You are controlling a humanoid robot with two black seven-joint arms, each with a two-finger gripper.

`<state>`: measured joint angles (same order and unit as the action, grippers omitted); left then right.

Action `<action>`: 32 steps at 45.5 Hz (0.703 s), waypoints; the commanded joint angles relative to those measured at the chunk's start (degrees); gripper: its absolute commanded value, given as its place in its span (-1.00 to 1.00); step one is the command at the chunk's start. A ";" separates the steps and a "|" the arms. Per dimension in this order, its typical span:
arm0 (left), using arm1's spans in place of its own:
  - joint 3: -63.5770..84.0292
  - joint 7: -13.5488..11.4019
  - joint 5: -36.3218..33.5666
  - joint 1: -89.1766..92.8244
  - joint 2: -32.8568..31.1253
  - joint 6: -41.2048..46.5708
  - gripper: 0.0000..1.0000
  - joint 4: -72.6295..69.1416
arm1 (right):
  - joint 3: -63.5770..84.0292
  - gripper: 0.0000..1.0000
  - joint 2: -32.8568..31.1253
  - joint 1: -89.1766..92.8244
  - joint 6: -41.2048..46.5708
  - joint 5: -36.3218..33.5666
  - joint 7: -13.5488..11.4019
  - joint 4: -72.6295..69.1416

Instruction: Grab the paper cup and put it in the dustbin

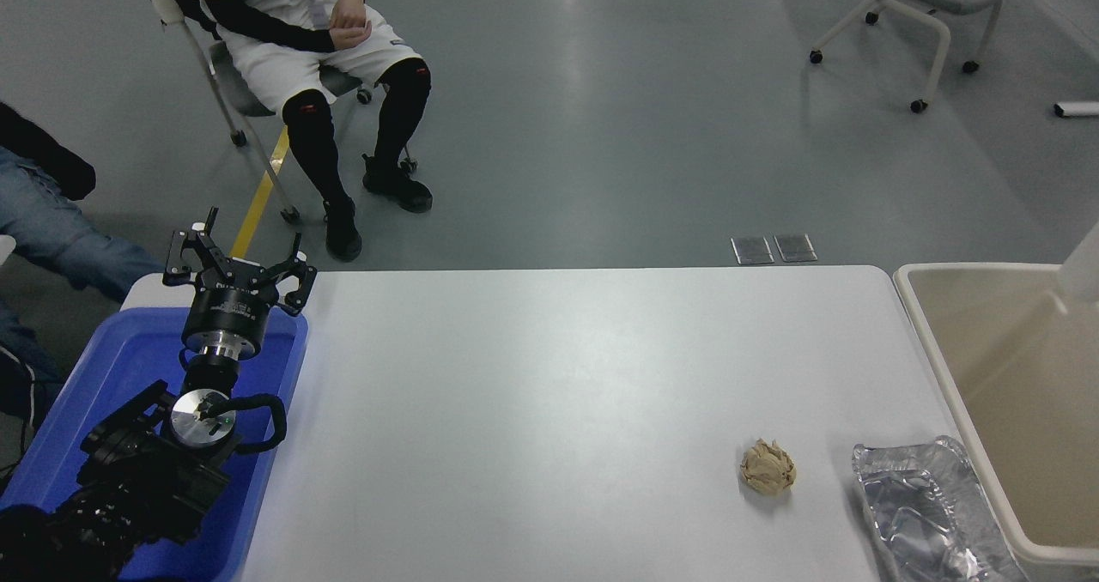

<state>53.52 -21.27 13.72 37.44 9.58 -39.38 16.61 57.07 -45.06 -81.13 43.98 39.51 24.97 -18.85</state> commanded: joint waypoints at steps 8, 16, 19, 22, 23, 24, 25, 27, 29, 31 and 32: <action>0.00 0.00 -0.01 0.00 0.00 0.00 0.98 0.00 | -6.52 -1.00 -0.90 16.96 -17.25 -5.66 -0.09 3.29; 0.00 0.00 -0.01 0.00 0.00 0.00 0.98 0.00 | -10.57 -1.00 -0.47 23.99 -24.20 -7.86 -0.27 4.87; 0.00 0.00 -0.01 0.00 0.00 0.00 0.98 0.00 | -12.50 -1.00 -0.20 26.62 -25.96 -9.18 -0.36 5.93; 0.00 0.00 -0.01 0.00 0.00 0.00 0.98 -0.09 | -14.00 -1.00 1.20 30.93 -28.59 -10.67 -0.62 7.33; 0.00 0.00 -0.01 0.00 0.00 0.00 0.98 0.00 | -14.35 -1.00 1.81 32.07 -29.38 -11.03 -0.97 7.68; 0.00 0.00 -0.01 0.00 0.00 0.00 0.98 0.00 | -14.52 -1.00 2.43 33.30 -30.26 -11.38 -1.23 8.30; 0.00 0.00 -0.01 0.00 0.00 0.00 0.98 0.00 | -14.79 -1.00 3.13 34.53 -31.31 -11.73 -1.67 9.00; 0.00 0.00 -0.01 0.00 0.00 0.00 0.98 0.00 | -15.40 -1.00 4.54 36.91 -33.51 -12.52 -2.46 10.75; 0.00 0.00 -0.01 0.00 0.00 0.00 0.98 0.00 | -16.10 -1.00 6.03 39.19 -35.53 -13.13 -3.43 12.16; 0.00 0.00 -0.01 0.00 0.00 0.00 0.98 0.00 | -17.16 -1.00 7.26 41.21 -37.47 -13.75 -4.40 13.22; 0.00 0.00 -0.01 0.00 0.00 0.00 0.98 0.00 | -17.86 -1.00 7.62 41.83 -38.43 -14.10 -4.84 13.40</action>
<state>53.53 -21.27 13.70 37.44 9.58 -39.38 16.60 43.96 -42.37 -50.44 15.51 29.13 23.32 -10.63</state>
